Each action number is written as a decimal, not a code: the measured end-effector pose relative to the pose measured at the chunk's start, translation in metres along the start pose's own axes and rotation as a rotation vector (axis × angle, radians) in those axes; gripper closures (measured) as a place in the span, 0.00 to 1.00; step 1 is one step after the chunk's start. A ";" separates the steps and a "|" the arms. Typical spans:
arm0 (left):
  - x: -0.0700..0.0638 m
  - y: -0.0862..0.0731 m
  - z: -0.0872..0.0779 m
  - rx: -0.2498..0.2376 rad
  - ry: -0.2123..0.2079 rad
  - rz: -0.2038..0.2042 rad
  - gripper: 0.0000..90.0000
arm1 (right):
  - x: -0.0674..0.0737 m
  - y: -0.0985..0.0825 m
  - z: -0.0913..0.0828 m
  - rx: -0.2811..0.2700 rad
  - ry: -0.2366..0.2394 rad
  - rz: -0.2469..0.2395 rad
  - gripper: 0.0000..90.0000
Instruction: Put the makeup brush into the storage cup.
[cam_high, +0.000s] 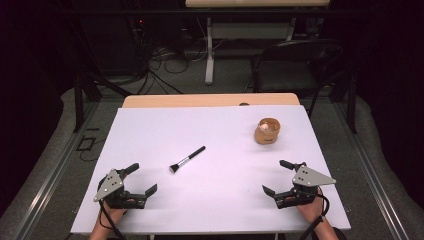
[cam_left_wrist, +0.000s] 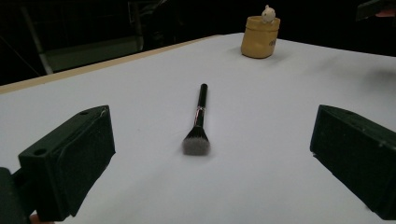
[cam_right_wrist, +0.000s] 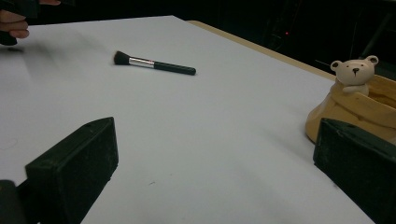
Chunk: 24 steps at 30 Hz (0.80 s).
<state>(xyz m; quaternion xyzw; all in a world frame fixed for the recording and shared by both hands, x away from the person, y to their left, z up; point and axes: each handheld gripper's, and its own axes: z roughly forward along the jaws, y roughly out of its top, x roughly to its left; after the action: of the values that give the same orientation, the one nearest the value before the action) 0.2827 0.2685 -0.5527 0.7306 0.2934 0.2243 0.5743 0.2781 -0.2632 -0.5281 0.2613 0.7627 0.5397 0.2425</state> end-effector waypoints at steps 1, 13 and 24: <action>0.000 0.000 0.001 0.000 -0.003 -0.002 0.00 | 0.000 0.000 0.000 0.000 0.000 0.000 0.00; 0.004 0.005 0.017 0.011 -0.015 0.011 0.00 | 0.000 0.000 0.001 0.008 0.001 0.003 0.00; 0.014 0.008 0.035 0.032 -0.017 0.016 0.00 | -0.001 -0.001 0.001 0.010 0.002 0.005 0.00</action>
<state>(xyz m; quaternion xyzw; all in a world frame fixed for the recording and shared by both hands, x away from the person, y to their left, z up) 0.3173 0.2524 -0.5535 0.7438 0.2863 0.2181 0.5632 0.2795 -0.2638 -0.5289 0.2642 0.7650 0.5366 0.2390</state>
